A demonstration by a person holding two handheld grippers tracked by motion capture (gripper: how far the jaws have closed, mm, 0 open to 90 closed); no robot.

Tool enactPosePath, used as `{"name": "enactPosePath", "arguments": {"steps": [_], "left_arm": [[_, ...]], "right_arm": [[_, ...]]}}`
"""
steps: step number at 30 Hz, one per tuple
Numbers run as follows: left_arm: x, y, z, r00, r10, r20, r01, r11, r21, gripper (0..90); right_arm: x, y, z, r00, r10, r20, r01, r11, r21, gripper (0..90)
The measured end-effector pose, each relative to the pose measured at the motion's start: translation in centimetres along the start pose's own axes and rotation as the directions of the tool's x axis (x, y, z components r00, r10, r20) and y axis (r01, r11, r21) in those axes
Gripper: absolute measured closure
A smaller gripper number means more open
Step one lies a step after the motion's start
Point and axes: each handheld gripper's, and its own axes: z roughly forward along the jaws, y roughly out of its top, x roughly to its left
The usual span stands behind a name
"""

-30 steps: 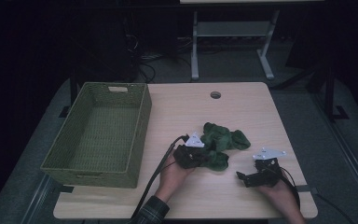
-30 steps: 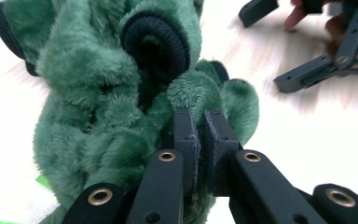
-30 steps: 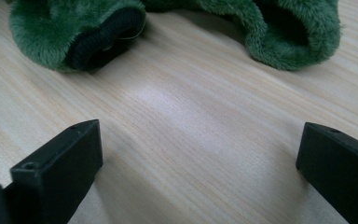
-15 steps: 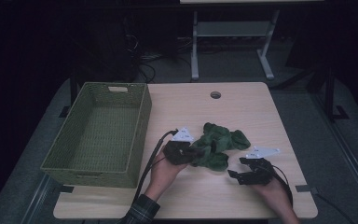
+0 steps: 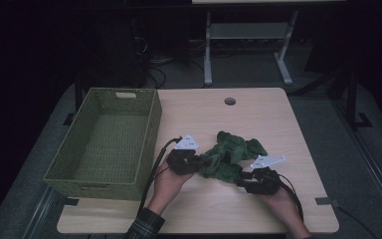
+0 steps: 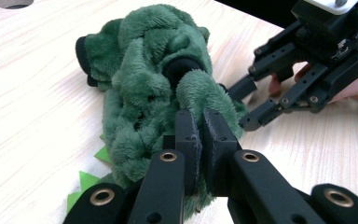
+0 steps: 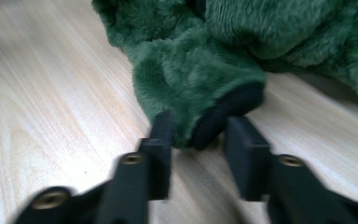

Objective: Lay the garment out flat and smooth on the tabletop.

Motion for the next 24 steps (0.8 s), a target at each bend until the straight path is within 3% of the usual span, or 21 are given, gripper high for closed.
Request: {"name": "enactPosePath", "arguments": {"steps": [5, 12, 24], "left_arm": [[0.0, -0.2, -0.5, 1.0, -0.002, -0.001, 0.002, 1.0, 0.0, 85.5], [0.2, -0.7, -1.6, 0.9999, -0.015, -0.002, 0.015, 0.9999, -0.005, 85.7], [0.6, -3.2, -2.0, 0.999, -0.045, -0.003, 0.045, 0.9988, 0.018, 86.3]], "right_arm": [[-0.3, 0.1, -0.8, 0.9999, -0.007, 0.014, 0.007, 1.0, -0.003, 80.0], [-1.1, 0.0, -2.5, 0.9997, 0.006, 0.025, -0.006, 1.0, -0.021, 80.6], [-2.0, -1.3, -4.9, 0.9937, -0.006, 0.112, 0.005, 1.0, 0.014, 80.5]]}}
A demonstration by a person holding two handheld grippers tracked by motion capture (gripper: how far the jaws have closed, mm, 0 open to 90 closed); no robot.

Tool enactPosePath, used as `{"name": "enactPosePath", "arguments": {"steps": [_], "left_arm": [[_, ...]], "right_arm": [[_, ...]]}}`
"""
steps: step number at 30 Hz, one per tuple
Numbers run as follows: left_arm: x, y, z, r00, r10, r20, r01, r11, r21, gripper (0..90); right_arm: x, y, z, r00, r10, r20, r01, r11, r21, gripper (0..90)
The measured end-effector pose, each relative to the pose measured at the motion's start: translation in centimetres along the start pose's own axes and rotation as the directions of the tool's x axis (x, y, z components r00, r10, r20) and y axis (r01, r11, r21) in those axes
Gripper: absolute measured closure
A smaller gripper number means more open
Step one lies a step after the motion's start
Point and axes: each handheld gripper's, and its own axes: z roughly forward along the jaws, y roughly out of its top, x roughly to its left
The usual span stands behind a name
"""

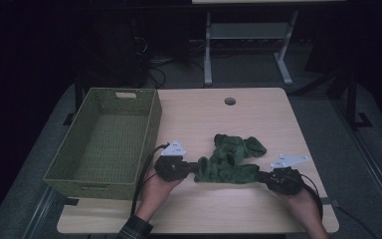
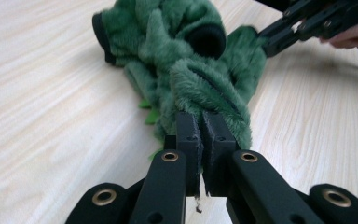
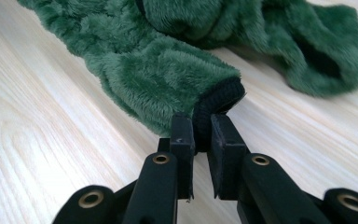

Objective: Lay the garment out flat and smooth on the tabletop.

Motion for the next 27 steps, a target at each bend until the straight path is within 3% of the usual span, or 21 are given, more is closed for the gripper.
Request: {"name": "enactPosePath", "arguments": {"steps": [6, 12, 18, 19, 22, 27], "left_arm": [[0.2, -1.6, 0.5, 0.9997, -0.023, -0.004, 0.023, 0.9992, 0.033, 86.5], [0.6, -2.8, 1.0, 0.9989, -0.043, -0.021, 0.044, 0.997, 0.064, 82.7], [0.1, -2.3, -0.2, 0.9973, -0.053, -0.05, 0.054, 0.9984, 0.019, 65.0], [-0.1, -2.1, -0.5, 0.9967, -0.066, -0.046, 0.067, 0.9978, 0.005, 62.3], [-0.8, -1.5, -1.4, 0.9965, -0.034, -0.076, 0.034, 0.9994, 0.0, 58.1], [-1.7, -0.4, -3.1, 0.9964, -0.021, -0.082, 0.018, 0.999, -0.04, 57.8]], "right_arm": [[-0.5, -1.1, -0.9, 0.9998, 0.016, 0.013, -0.016, 1.0, 0.01, 80.6], [-0.3, -1.7, -0.7, 0.9998, 0.021, 0.001, -0.021, 0.999, 0.034, 80.0], [-0.4, -1.7, -0.8, 0.9994, 0.027, 0.022, -0.027, 0.999, 0.016, 64.3], [-0.5, -1.8, -1.0, 0.999, 0.037, 0.026, -0.037, 0.999, 0.011, 64.2], [-0.8, -1.8, -1.6, 0.9985, 0.045, 0.033, -0.044, 0.999, -0.012, 62.9], [-0.8, -1.6, -2.0, 0.9987, 0.043, 0.026, -0.042, 0.999, -0.03, 65.9]]}}
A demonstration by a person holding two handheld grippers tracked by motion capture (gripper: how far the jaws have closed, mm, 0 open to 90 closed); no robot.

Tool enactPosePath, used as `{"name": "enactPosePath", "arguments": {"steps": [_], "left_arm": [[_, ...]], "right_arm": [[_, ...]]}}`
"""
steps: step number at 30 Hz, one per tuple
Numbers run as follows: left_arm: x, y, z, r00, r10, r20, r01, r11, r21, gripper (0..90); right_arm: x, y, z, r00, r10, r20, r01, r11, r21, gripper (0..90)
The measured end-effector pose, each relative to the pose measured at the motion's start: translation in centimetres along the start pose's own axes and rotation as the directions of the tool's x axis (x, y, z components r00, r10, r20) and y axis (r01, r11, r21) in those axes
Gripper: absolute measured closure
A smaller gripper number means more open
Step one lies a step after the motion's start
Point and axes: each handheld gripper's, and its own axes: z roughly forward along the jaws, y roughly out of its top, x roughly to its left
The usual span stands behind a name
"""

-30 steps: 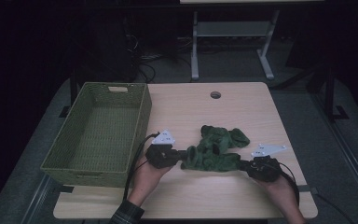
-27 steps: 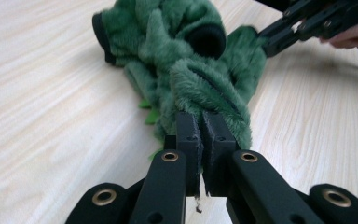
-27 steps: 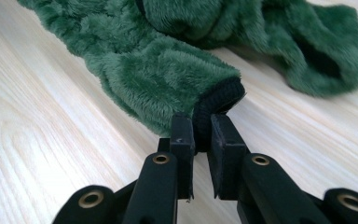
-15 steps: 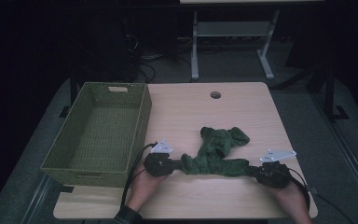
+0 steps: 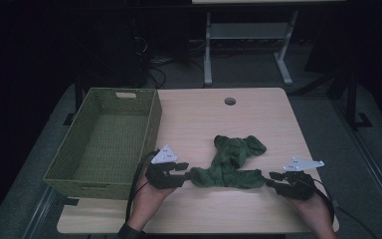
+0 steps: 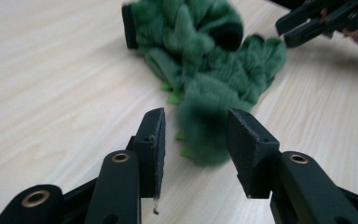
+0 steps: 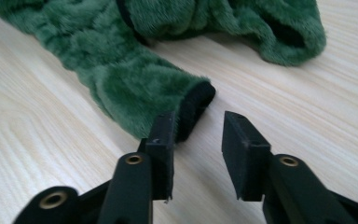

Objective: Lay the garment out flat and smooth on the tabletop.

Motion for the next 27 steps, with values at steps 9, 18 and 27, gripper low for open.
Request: {"name": "enactPosePath", "arguments": {"steps": [9, 18, 27], "left_arm": [[-0.8, 1.1, 2.7, 0.9937, 0.043, 0.103, -0.047, 0.9981, 0.04, 85.9], [-0.6, -0.6, 6.9, 0.9939, 0.057, 0.094, -0.074, 0.9811, 0.179, 89.0], [0.3, -2.3, 5.8, 0.9941, 0.017, 0.107, -0.042, 0.9719, 0.232, 89.7]], "right_arm": [[1.3, 1.4, 0.6, 0.9972, -0.041, -0.062, 0.039, 0.999, -0.023, 85.3], [1.5, 1.9, 3.3, 0.9945, -0.081, -0.066, 0.085, 0.994, 0.075, 89.6], [1.7, 0.9, 3.0, 0.9964, -0.079, -0.03, 0.082, 0.987, 0.141, 90.0]]}}
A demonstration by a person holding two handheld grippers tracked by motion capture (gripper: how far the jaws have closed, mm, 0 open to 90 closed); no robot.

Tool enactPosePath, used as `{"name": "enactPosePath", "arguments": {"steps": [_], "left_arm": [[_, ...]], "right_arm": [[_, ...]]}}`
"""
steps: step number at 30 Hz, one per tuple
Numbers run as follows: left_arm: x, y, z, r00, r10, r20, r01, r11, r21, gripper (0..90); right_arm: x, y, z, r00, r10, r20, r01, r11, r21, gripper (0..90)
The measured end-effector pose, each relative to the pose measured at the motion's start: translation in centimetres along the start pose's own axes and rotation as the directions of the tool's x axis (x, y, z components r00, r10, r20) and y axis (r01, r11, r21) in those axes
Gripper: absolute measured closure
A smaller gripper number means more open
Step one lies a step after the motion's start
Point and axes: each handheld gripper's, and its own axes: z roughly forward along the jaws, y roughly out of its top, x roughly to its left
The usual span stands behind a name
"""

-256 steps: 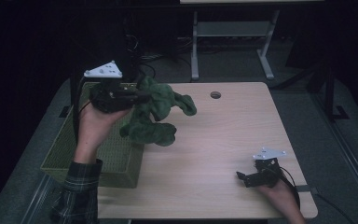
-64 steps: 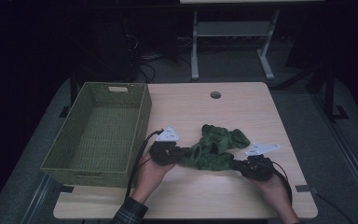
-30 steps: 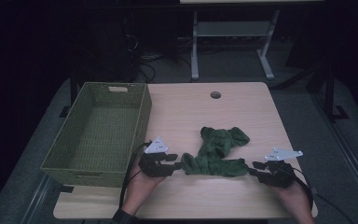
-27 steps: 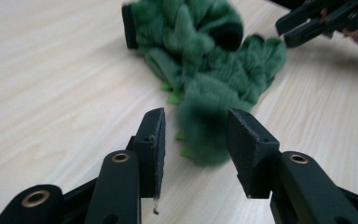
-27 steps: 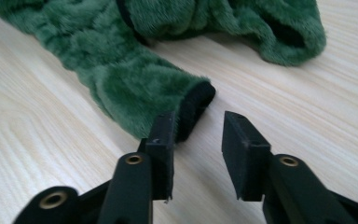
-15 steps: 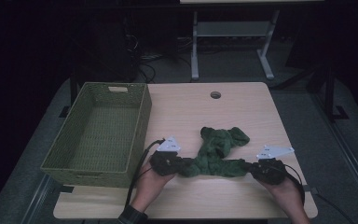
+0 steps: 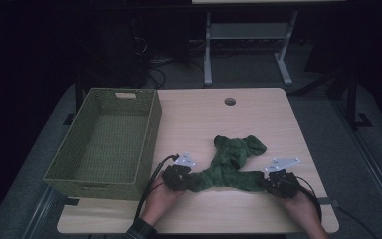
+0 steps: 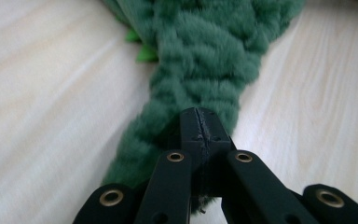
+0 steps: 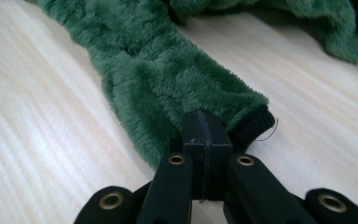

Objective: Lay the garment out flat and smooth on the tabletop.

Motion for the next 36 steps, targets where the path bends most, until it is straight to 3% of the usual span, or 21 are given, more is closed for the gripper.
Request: {"name": "enactPosePath", "arguments": {"steps": [8, 13, 15, 20, 26, 32, 36], "left_arm": [[-1.0, -1.4, -0.4, 0.9987, -0.008, 0.05, 0.007, 0.9999, 0.007, 89.7], [-1.6, -2.0, -0.6, 0.9963, -0.025, 0.082, 0.026, 0.9995, -0.015, 89.5], [-1.4, -1.8, -0.8, 0.9958, -0.026, 0.088, 0.029, 0.9991, -0.03, 85.3], [-1.3, -0.7, -1.8, 0.9976, -0.024, 0.065, 0.029, 0.9966, -0.077, 72.0], [-0.2, 1.5, -2.4, 0.9995, -0.007, 0.03, 0.01, 0.993, -0.118, 60.0], [1.2, 4.0, -1.5, 1.0, 0.003, -0.002, -0.003, 0.9903, -0.139, 49.7], [2.2, 5.5, -0.5, 0.9999, 0.007, -0.01, -0.008, 0.9892, -0.147, 45.9]], "right_arm": [[1.4, -1.4, -1.2, 0.9999, -0.004, 0.015, 0.004, 1.0, 0.016, 90.0], [2.0, -2.3, -1.8, 1.0, -0.005, 0.008, 0.005, 1.0, 0.01, 89.9], [2.1, -2.3, -1.8, 1.0, -0.004, 0.001, 0.004, 1.0, 0.003, 88.9], [1.9, -1.5, -2.3, 1.0, -0.001, 0.0, 0.001, 0.999, -0.046, 76.0], [1.3, 0.0, -2.7, 0.9998, 0.021, -0.003, -0.021, 0.994, -0.112, 63.2], [0.9, 1.5, -2.2, 0.9991, 0.036, -0.023, -0.039, 0.988, -0.15, 55.7], [0.7, 2.3, -1.5, 0.9974, 0.061, -0.038, -0.066, 0.988, -0.142, 46.5]]}}
